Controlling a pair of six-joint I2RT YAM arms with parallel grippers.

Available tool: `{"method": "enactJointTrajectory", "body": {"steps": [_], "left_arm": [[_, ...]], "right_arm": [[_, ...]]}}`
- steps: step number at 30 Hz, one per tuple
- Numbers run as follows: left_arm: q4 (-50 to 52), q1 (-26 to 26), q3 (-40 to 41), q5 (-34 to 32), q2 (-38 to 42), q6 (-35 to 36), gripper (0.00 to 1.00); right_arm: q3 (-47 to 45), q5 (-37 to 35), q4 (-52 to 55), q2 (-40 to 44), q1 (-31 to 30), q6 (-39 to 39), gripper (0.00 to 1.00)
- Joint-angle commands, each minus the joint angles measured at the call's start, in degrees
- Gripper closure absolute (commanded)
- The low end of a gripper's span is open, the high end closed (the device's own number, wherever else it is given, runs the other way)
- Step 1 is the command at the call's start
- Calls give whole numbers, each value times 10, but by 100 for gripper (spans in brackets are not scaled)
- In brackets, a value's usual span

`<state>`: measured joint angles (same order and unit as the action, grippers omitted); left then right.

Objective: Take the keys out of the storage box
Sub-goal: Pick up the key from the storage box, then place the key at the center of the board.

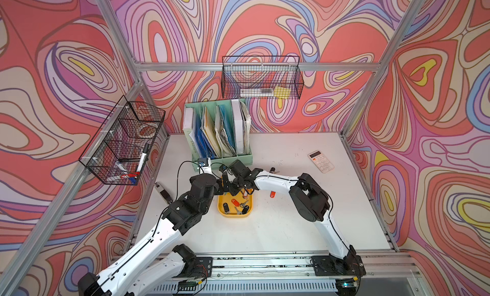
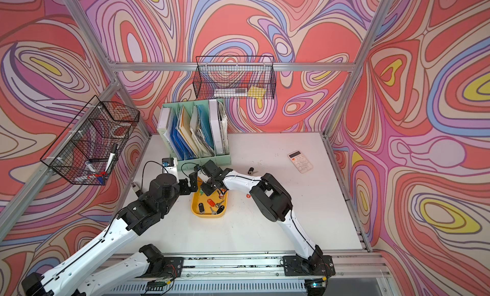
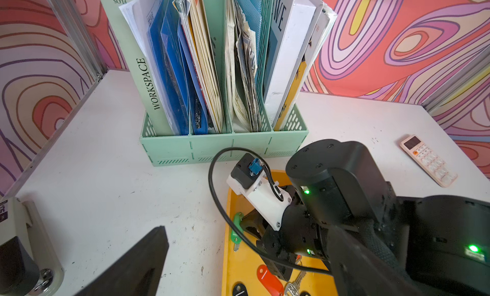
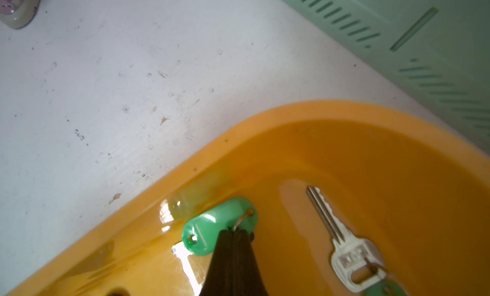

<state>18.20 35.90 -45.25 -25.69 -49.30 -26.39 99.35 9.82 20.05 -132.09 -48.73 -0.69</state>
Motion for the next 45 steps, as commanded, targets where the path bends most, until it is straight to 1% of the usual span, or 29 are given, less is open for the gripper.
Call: {"method": "enactJointTrajectory", "body": {"steps": [1, 8, 15, 18, 20, 24, 30, 34, 37, 41, 45], "left_arm": [[-19, -4, 1, 7, -2, 2, 1], [-24, -4, 3, 6, 1, 5, 1], [-26, -4, 7, 1, 5, 10, 1], [-26, -4, 10, -3, 7, 13, 1], [-48, -4, 15, -4, 7, 15, 1], [-54, -4, 20, -5, 6, 15, 1], [-63, -5, 32, -21, 8, 13, 1], [-77, -5, 43, -32, 14, 7, 1], [-86, -4, 51, -39, 18, 5, 1], [-99, -5, 61, -44, 21, 6, 1], [-112, -5, 67, -43, 21, 10, 1]], "right_arm": [[-17, -10, 7, 25, -1, 9, 100], [-48, -10, 1, 80, -1, 13, 100], [-89, -9, 2, 153, -1, 24, 100], [-102, 2, 27, 189, -1, 26, 100], [-115, 7, 47, 219, -1, 27, 100], [-140, 16, 109, 280, 0, 27, 100], [-208, 34, 199, 385, 0, 29, 100], [-255, 24, 252, 438, 1, 49, 100], [-297, 20, 268, 469, 4, 79, 100], [-352, 24, 274, 492, 14, 123, 100], [-396, 21, 263, 494, 40, 150, 100]]}}
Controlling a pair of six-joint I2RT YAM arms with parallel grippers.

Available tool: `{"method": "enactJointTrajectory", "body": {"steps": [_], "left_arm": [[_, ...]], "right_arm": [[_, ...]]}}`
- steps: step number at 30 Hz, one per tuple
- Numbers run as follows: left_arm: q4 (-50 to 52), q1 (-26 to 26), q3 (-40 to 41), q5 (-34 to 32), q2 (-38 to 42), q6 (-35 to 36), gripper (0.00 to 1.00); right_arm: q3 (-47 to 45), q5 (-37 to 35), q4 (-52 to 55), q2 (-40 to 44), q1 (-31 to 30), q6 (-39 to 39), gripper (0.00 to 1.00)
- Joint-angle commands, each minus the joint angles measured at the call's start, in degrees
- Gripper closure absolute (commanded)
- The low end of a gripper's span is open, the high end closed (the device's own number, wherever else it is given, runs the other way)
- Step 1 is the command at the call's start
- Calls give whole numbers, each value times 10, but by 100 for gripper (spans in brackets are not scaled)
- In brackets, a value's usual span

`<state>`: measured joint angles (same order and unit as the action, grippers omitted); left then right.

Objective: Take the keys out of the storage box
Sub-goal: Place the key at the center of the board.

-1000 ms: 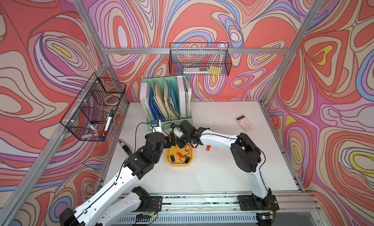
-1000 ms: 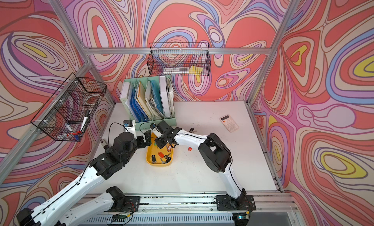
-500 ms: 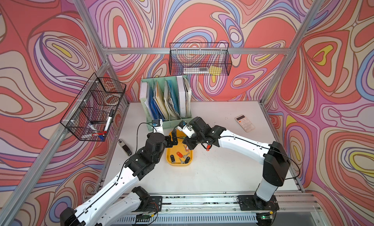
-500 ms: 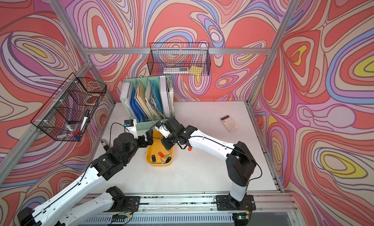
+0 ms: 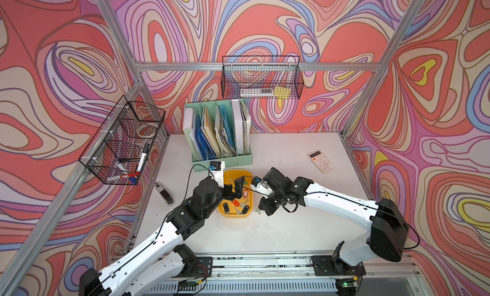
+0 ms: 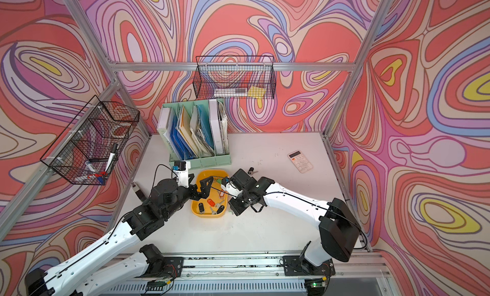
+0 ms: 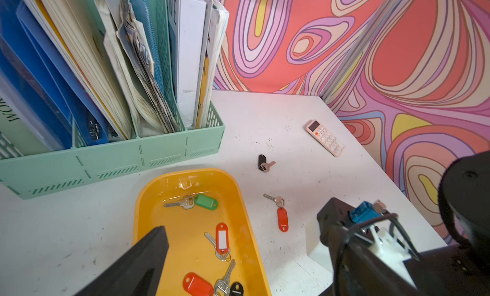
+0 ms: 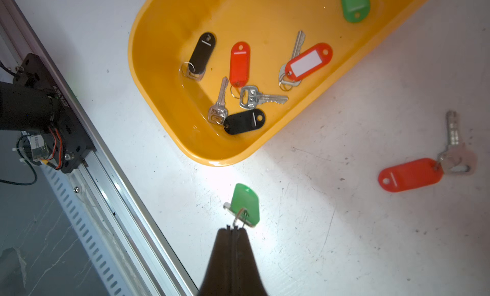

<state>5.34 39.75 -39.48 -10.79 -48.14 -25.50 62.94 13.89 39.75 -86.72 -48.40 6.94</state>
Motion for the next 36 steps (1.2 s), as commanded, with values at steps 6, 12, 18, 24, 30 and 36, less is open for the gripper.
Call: {"method": "enactJointTrajectory", "body": {"steps": [6, 12, 18, 24, 30, 36], "left_arm": [[-17, -43, 21, -105, 6, 38, 1], [-39, -43, 32, 51, -15, 76, 1], [-33, -43, 28, 83, -37, 73, 1], [-19, -43, 24, 42, -30, 76, 1], [-12, -43, 32, 3, 1, 79, 1], [-8, -43, 35, -8, 14, 82, 1]], "right_arm": [[-46, 2, 35, 21, 71, 74, 100], [-12, 4, 10, -16, 77, 71, 100], [-15, 11, 20, -30, 82, 68, 100], [-53, 19, 36, -2, 83, 72, 100], [-81, 44, 50, 2, 84, 81, 100], [-86, 36, 47, -17, 91, 83, 100]]}}
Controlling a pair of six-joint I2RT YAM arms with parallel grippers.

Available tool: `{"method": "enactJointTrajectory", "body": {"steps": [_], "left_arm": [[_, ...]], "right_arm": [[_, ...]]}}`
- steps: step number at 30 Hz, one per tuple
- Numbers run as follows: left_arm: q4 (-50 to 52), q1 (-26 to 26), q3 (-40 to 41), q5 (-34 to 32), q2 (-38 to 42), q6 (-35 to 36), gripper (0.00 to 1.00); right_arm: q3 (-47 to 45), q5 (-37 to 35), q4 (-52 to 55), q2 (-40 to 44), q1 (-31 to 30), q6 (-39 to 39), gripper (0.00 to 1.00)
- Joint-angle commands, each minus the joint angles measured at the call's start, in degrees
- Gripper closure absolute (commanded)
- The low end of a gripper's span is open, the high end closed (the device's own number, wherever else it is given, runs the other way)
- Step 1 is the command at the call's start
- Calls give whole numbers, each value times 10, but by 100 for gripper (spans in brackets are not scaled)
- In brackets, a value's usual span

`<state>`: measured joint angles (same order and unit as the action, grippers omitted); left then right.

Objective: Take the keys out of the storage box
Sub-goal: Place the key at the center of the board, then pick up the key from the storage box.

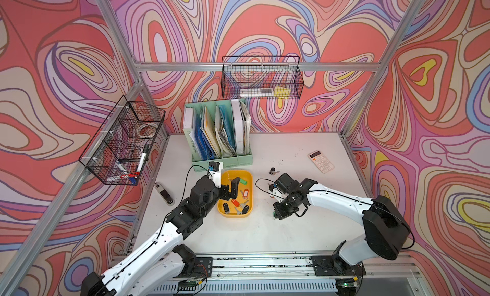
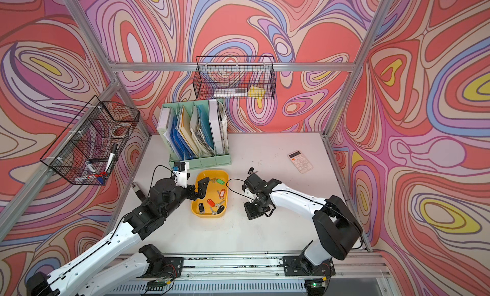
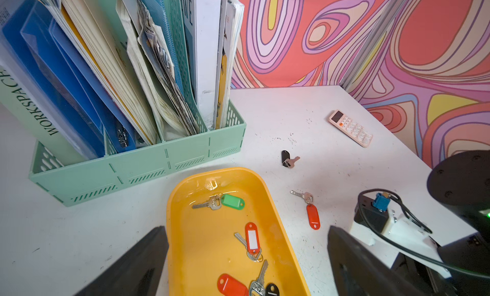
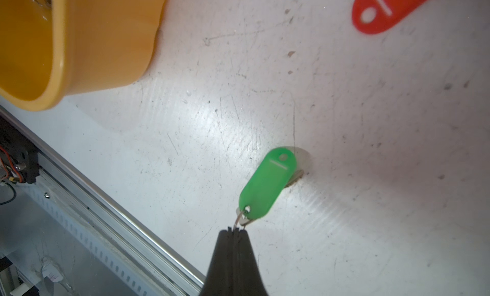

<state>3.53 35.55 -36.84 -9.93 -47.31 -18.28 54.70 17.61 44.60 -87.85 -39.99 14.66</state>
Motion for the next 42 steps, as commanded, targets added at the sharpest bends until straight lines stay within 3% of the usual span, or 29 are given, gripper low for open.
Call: {"method": "enactJointTrajectory", "body": {"steps": [1, 6, 12, 19, 24, 29, 42], "left_arm": [[11, -1, 9, -16, 5, 10, 1], [12, -1, 4, -13, 2, 11, 1], [17, -1, 2, -9, 3, 10, 1], [47, -1, 5, -2, 21, 6, 1], [74, -1, 9, 11, 42, 2, 1], [94, -1, 15, 20, 49, -5, 1], [104, -1, 37, 24, 53, -17, 1]], "right_arm": [[-2, -3, -5, -8, 7, 6, 99], [18, -23, -19, 3, 7, 12, 77], [69, -53, -3, 12, 9, -8, 64], [175, -31, -30, -23, 9, -49, 62], [259, -9, -69, -99, 1, -62, 62], [363, -27, -72, -200, -13, -74, 64], [497, -120, -67, -371, -35, -130, 64]]}}
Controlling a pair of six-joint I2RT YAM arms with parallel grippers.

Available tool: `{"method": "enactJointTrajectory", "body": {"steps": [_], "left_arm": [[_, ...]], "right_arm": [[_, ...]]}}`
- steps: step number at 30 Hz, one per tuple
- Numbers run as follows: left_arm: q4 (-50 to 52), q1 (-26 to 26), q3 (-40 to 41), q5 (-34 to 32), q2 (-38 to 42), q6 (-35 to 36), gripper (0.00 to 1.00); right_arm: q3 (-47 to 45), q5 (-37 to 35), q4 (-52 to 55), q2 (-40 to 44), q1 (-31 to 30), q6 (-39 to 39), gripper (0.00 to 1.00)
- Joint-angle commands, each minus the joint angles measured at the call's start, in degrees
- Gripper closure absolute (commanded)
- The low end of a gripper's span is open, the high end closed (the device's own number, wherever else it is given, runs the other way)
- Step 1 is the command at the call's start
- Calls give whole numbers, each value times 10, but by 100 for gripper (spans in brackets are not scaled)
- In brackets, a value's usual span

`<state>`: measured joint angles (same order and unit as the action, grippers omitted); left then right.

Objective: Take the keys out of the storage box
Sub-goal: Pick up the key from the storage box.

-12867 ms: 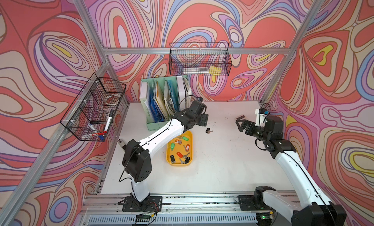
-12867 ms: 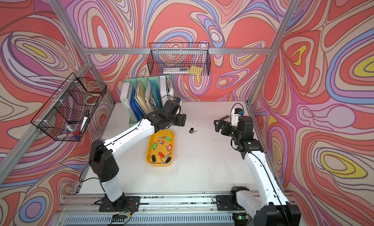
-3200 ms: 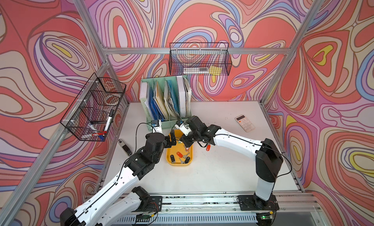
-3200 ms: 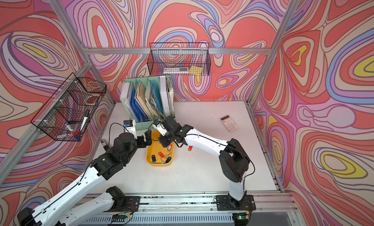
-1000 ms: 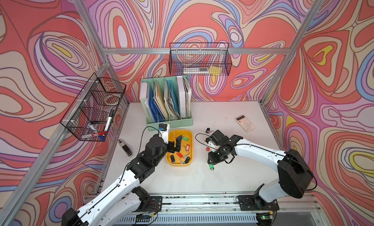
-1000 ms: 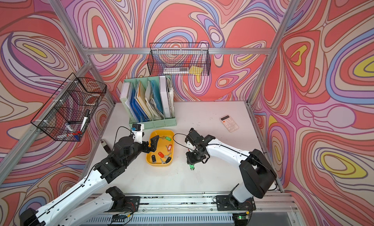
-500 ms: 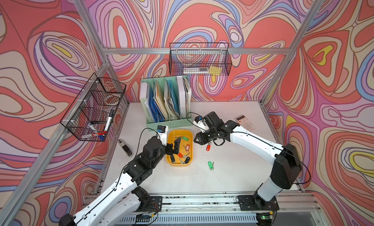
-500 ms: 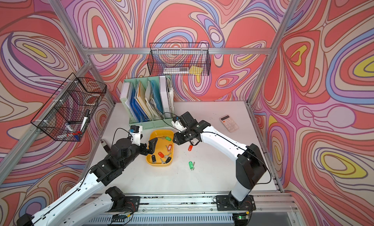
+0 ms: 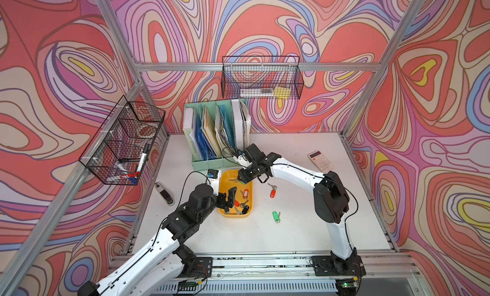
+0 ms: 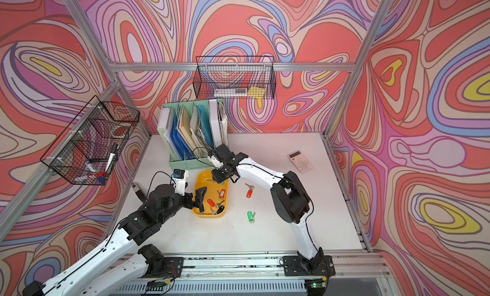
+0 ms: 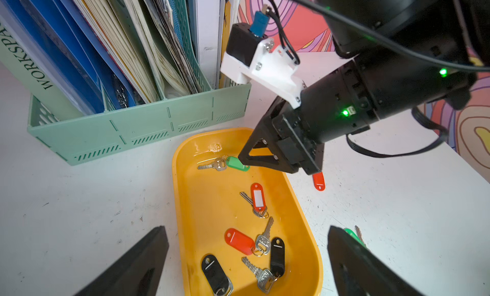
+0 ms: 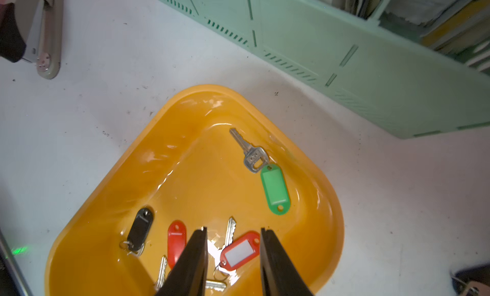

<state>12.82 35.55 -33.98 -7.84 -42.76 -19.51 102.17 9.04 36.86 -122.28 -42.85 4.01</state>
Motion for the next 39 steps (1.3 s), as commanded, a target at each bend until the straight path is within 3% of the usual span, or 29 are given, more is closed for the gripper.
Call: {"method": "enactJointTrajectory", "body": {"steps": [1, 21, 33, 39], "left_arm": [[11, -1, 10, 3, 9, -4, 1], [11, -1, 15, -5, 17, -7, 1], [12, -1, 12, -10, 13, -5, 1], [13, -1, 12, -12, 14, -3, 1]], "right_arm": [[29, -37, 9, -37, -8, -25, 64], [97, -81, -12, -126, -15, -45, 53], [136, -49, 11, -172, -16, -59, 59], [110, -8, 35, -150, -26, -48, 63]]}}
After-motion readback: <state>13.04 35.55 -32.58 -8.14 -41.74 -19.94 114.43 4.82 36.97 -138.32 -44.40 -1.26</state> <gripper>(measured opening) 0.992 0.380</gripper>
